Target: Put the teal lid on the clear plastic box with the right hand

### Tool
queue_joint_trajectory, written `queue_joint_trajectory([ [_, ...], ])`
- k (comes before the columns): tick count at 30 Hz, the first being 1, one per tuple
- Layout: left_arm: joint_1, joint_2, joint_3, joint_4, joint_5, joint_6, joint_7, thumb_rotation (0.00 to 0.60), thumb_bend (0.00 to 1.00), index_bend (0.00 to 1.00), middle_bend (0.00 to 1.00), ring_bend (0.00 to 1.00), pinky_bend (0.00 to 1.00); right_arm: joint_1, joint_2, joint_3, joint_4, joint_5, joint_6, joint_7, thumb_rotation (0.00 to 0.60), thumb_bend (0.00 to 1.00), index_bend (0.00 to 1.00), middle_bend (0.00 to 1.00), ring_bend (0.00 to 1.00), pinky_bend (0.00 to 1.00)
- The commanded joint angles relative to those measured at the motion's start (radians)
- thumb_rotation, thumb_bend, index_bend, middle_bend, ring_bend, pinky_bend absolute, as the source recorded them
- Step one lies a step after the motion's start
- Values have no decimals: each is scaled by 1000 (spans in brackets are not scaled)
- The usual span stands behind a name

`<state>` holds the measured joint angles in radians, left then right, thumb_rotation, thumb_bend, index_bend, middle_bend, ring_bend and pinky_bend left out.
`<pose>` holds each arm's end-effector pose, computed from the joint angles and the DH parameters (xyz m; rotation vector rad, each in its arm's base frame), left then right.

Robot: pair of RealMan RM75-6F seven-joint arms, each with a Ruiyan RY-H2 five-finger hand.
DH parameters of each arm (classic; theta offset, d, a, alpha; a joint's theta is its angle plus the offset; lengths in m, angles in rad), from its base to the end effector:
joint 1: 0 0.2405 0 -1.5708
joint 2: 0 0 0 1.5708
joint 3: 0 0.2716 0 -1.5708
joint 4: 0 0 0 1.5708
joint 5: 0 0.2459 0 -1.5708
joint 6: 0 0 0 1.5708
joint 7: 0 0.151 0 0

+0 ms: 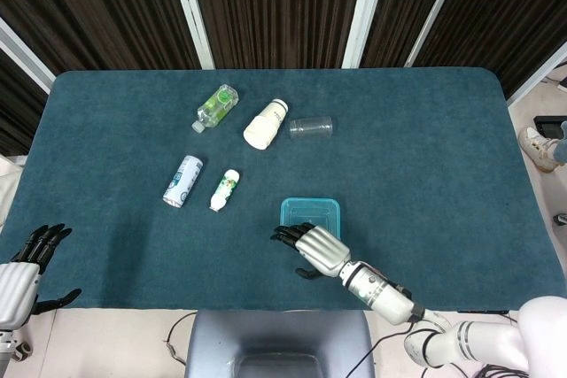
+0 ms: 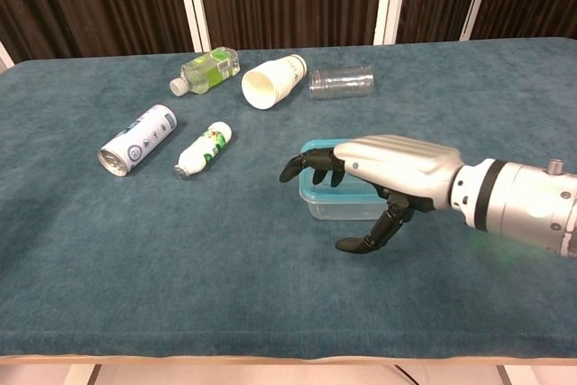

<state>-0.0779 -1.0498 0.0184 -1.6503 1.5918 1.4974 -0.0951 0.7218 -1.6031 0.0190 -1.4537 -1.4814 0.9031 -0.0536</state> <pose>-0.3315 0.1721 0.1396 -1.4649 -0.9667 -0.9561 -0.1511 -0.2988 -0.1032 2.2224 -1.0002 1.0258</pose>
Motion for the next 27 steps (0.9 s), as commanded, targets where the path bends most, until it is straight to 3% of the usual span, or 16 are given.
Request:
queue_joint_trajectory([
  [1, 0, 0, 0, 0, 0, 0, 0, 600, 367, 145, 96, 60, 324, -1, -2, -1, 5, -1, -1, 4, 600, 419, 299, 260, 267, 379],
  [15, 2, 1, 0, 0, 2, 4, -3, 600, 366, 145, 96, 66, 324, -12, 13, -2, -8, -31, 36, 31, 600, 419, 295, 259, 264, 375],
  [21, 2, 0, 1, 0, 4, 3, 3, 600, 367, 145, 96, 66, 324, -56, 83, -3, -77, -90, 158, 18, 600, 419, 265, 259, 229, 349],
  [27, 0, -6, 0, 1, 7, 2, 19, 600, 367, 145, 96, 66, 325, -150, 199, -24, -195, -129, 315, -99, 600, 419, 189, 236, 165, 301],
])
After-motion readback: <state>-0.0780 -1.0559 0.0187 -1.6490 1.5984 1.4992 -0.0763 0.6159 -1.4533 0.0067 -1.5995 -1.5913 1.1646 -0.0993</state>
